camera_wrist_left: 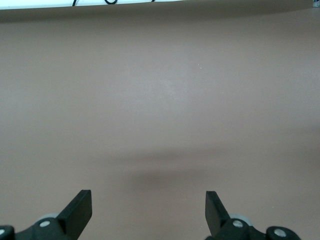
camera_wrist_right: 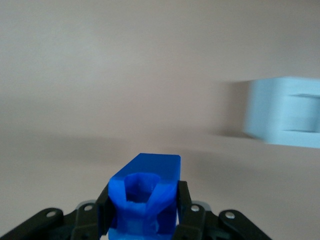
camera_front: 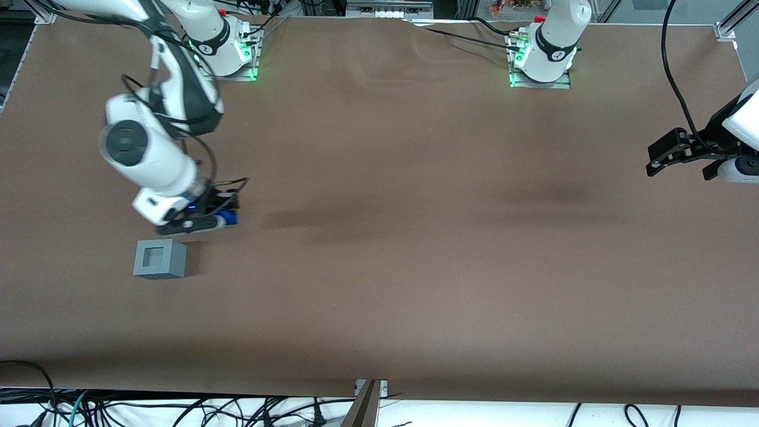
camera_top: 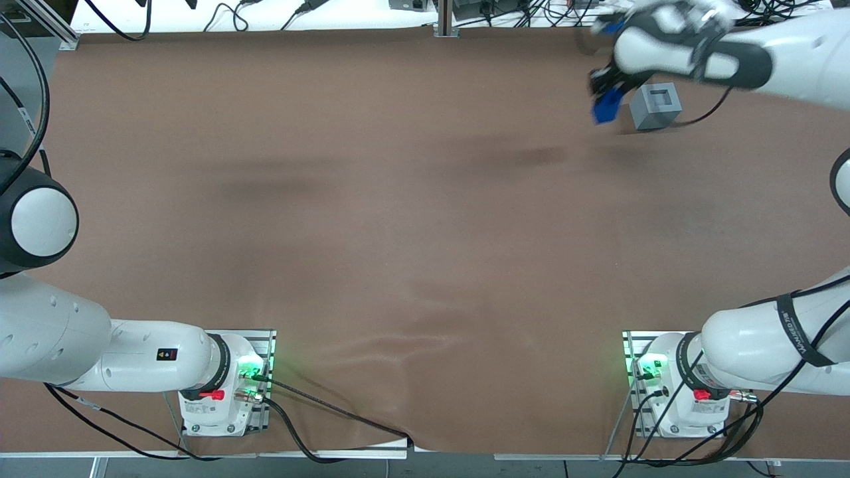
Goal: Insert blue part into gray base with right arm
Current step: 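Carry the blue block with the right gripper over the gray base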
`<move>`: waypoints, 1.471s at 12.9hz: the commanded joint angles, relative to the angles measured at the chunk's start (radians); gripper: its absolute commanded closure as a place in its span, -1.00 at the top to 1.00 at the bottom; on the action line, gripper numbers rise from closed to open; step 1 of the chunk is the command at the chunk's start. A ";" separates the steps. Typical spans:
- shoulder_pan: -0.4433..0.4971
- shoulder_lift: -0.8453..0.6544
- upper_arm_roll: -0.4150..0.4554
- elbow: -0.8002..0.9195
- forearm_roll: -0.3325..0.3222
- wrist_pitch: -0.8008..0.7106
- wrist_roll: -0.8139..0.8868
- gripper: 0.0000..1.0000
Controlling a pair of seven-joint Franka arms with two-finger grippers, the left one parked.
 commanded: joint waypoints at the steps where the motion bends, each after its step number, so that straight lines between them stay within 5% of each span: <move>1: -0.003 0.026 -0.144 0.070 0.085 -0.032 -0.185 -0.71; 4: -0.023 0.063 -0.219 0.092 0.102 0.072 -0.209 -0.71; 19: -0.060 0.270 -0.232 0.225 0.204 0.169 -0.324 -0.79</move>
